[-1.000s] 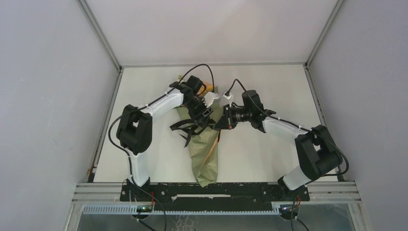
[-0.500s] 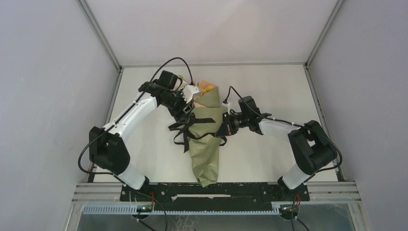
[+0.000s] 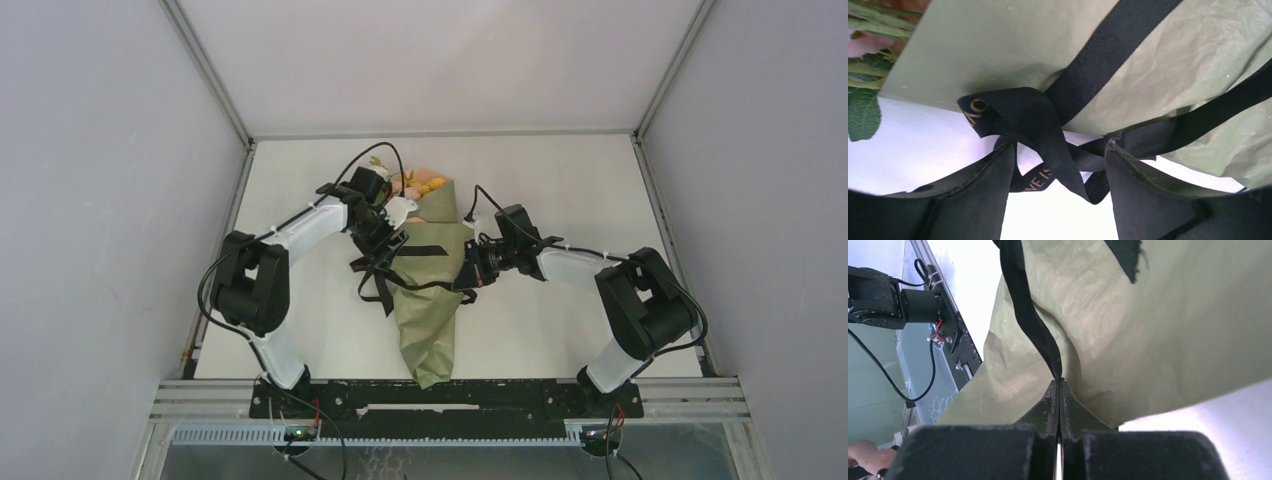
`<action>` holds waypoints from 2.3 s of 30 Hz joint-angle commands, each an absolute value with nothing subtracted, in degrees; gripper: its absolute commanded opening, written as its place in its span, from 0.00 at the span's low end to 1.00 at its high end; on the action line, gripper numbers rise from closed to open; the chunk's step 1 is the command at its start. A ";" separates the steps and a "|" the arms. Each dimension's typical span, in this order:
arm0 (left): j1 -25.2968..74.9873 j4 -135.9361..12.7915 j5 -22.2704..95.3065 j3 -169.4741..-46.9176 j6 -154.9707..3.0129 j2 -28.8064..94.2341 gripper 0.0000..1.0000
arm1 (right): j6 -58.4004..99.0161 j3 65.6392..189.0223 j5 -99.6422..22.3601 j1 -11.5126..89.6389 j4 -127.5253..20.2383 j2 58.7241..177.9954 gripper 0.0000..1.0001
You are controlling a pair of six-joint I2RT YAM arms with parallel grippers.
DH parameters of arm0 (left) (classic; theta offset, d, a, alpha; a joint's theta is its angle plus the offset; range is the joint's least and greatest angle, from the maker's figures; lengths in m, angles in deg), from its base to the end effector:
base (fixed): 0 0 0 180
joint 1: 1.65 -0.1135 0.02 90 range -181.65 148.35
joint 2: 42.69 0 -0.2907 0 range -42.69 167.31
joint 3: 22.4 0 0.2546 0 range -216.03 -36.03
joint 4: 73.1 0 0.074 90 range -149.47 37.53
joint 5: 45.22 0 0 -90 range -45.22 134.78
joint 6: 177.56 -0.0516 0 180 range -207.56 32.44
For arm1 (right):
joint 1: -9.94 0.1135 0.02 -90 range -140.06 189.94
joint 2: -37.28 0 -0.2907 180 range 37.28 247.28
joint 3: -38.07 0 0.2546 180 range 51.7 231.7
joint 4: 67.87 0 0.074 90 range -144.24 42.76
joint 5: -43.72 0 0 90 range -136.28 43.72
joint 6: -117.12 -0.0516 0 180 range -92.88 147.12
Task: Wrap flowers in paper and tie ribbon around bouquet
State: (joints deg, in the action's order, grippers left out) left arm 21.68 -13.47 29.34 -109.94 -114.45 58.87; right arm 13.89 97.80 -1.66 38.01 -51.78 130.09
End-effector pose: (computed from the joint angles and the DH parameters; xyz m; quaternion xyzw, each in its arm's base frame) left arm 0.3252 -0.1552 0.2179 0.4335 0.8801 -0.1285 0.1450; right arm 0.2653 0.1825 0.1811 -0.2433 0.8427 0.4467 0.1765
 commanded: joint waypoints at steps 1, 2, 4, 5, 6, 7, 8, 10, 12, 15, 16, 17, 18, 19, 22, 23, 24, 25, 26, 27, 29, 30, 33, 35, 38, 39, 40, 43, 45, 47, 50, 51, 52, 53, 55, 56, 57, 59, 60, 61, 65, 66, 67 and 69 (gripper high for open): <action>21.76 -17.44 31.75 -109.24 -113.60 58.80 0.71 | 14.94 97.21 -3.04 36.69 -51.69 130.24 0.00; 21.75 -17.64 32.51 -108.91 -113.88 59.08 0.70 | 14.82 97.08 -3.16 36.36 -51.69 130.20 0.00; 21.72 -17.80 33.41 -108.41 -114.64 59.64 0.70 | 14.69 97.04 -3.42 35.90 -51.45 130.17 0.00; 21.72 -17.77 33.61 -108.18 -114.94 59.88 0.69 | 14.68 96.98 -3.47 35.71 -51.40 130.18 0.00; 21.77 -17.76 33.75 -107.93 -115.02 60.14 0.68 | 14.73 96.97 -3.60 35.57 -51.28 130.06 0.00; 21.77 -17.70 33.70 -107.85 -115.06 60.34 0.67 | 14.81 97.01 -3.71 35.43 -51.14 130.09 0.00; 21.70 -17.69 33.42 -107.76 -115.07 60.52 0.65 | 14.84 96.99 -3.87 35.30 -51.04 130.05 0.00; 21.69 -17.35 32.76 -107.75 -115.01 60.77 0.55 | 14.93 96.96 -4.00 35.16 -50.74 130.03 0.00; 21.65 -16.75 32.05 -107.72 -114.99 60.63 0.40 | 14.99 96.88 -4.01 35.15 -50.65 129.96 0.00; 21.25 -15.47 30.71 -107.92 -115.27 58.91 0.10 | 15.19 96.78 -4.24 35.08 -50.27 129.94 0.00; 20.94 -15.15 30.19 -107.92 -115.35 58.05 0.02 | 15.25 96.72 -4.33 35.00 -50.08 130.02 0.00; 20.54 -14.71 29.74 -107.92 -115.45 57.07 0.00 | 15.33 96.70 -4.42 34.96 -49.96 130.08 0.00; 20.13 -14.23 29.30 -107.97 -115.56 56.15 0.00 | 15.41 96.70 -4.50 34.98 -49.82 130.11 0.00; 19.61 -13.64 28.97 -108.19 -115.72 55.24 0.00 | 15.43 96.65 -4.53 34.94 -49.76 130.17 0.00; 18.26 -10.64 27.72 -109.67 -116.26 52.79 0.00 | 15.43 96.47 -4.41 34.87 -49.92 130.52 0.00; 17.89 -9.60 26.90 -110.21 -116.48 52.05 0.00 | 15.39 96.51 -4.37 34.92 -49.95 130.72 0.00; 17.64 -8.63 26.12 -110.69 -116.74 51.17 0.00 | 15.34 96.52 -4.32 34.94 -50.06 130.84 0.00; 17.48 -7.69 25.22 -111.13 -117.11 50.43 0.00 | 15.37 96.51 -4.28 34.97 -50.10 130.92 0.00; 17.43 -6.89 24.28 -111.50 -117.58 49.57 0.00 | 15.40 96.52 -4.27 34.91 -50.11 131.15 0.00; 17.42 -6.29 23.25 -111.79 -117.95 48.67 0.00 | 15.46 96.52 -4.27 34.92 -50.04 131.19 0.00; 17.42 -5.52 20.43 -112.21 -118.27 46.97 0.00 | 15.44 96.48 -4.19 34.90 -49.98 131.32 0.00; 17.42 -5.34 18.65 -112.57 -118.31 46.08 0.00 | 15.43 96.44 -4.18 35.03 -49.99 131.32 0.00; 17.51 -5.21 11.80 -114.46 -118.22 43.24 0.00 | 15.60 96.21 -4.09 35.10 -50.03 131.34 0.00; 17.63 -4.62 5.90 -117.42 -118.12 41.82 0.00 | 15.52 96.25 -4.09 35.11 -50.06 131.46 0.00; 18.70 -3.57 0.59 -122.76 -116.97 41.93 0.00 | 15.37 96.26 -4.01 35.13 -50.32 131.79 0.00; 19.51 -3.35 0.01 -124.38 -116.51 42.44 0.00 | 15.26 96.26 -3.98 35.21 -50.47 131.91 0.00; 20.62 -3.19 -0.28 -125.64 -116.20 43.00 0.00 | 15.11 96.25 -3.95 35.18 -50.71 132.00 0.00; 24.51 -3.38 -0.77 -127.86 -115.80 44.63 0.00 | 14.91 96.24 -4.01 35.34 -51.06 132.28 0.00; 26.70 -4.39 -1.05 -128.74 -114.74 45.41 0.00 | 14.78 96.25 -4.09 35.49 -51.07 132.32 0.00; 27.99 -6.49 -2.02 -128.97 -113.45 45.78 0.00 | 14.82 96.23 -4.09 35.60 -51.20 132.30 0.00; 28.98 -13.05 -0.17 -127.04 -109.09 46.37 0.01 | 14.80 96.23 -3.96 35.66 -51.17 132.21 0.00; 29.03 -15.91 2.31 -125.82 -107.04 46.75 0.01 | 14.86 96.25 -3.92 35.76 -51.10 132.00 0.00; 29.02 -18.53 4.85 -124.72 -105.03 47.23 0.01 | 14.86 96.26 -3.80 35.88 -51.00 131.84 0.00; 28.98 -20.95 7.85 -123.64 -103.63 47.79 0.01 | 15.04 96.24 -3.64 35.95 -50.89 131.68 0.00; 28.95 -25.27 11.41 -121.74 -101.27 48.97 0.00 | 15.43 96.25 -3.11 36.45 -50.82 131.24 0.00; 29.01 -27.56 12.80 -121.05 -99.68 49.61 0.00 | 15.67 96.22 -2.77 36.77 -50.75 131.04 0.00; 28.97 -28.62 13.91 -120.86 -98.82 50.50 0.00 | 15.99 96.21 -2.51 37.00 -50.65 130.75 0.00; 29.02 -29.52 15.77 -121.17 -97.64 52.04 0.00 | 16.33 95.95 -1.54 37.41 -50.78 130.02 0.00; 28.98 -29.96 16.61 -121.27 -97.11 52.70 0.00 | 16.38 95.58 -0.98 37.44 -51.23 129.43 0.00; 29.00 -30.62 17.04 -121.17 -96.64 53.04 0.00 | 16.38 95.23 -0.56 37.45 -51.51 128.79 0.00; 29.00 -32.75 16.89 -120.73 -95.65 53.87 0.00 | 16.47 94.10 0.92 37.50 -52.14 125.41 0.00; 29.09 -32.69 16.76 -120.85 -95.69 54.32 0.00 | 16.61 94.08 1.26 37.57 -52.10 124.76 0.00; 29.03 -32.50 16.69 -120.66 -95.95 54.81 0.00 | 16.70 94.07 1.74 37.58 -52.21 124.06 0.00; 29.29 -31.20 16.29 -120.04 -97.23 56.07 0.00 | 15.87 94.12 2.73 37.62 -53.09 122.77 0.00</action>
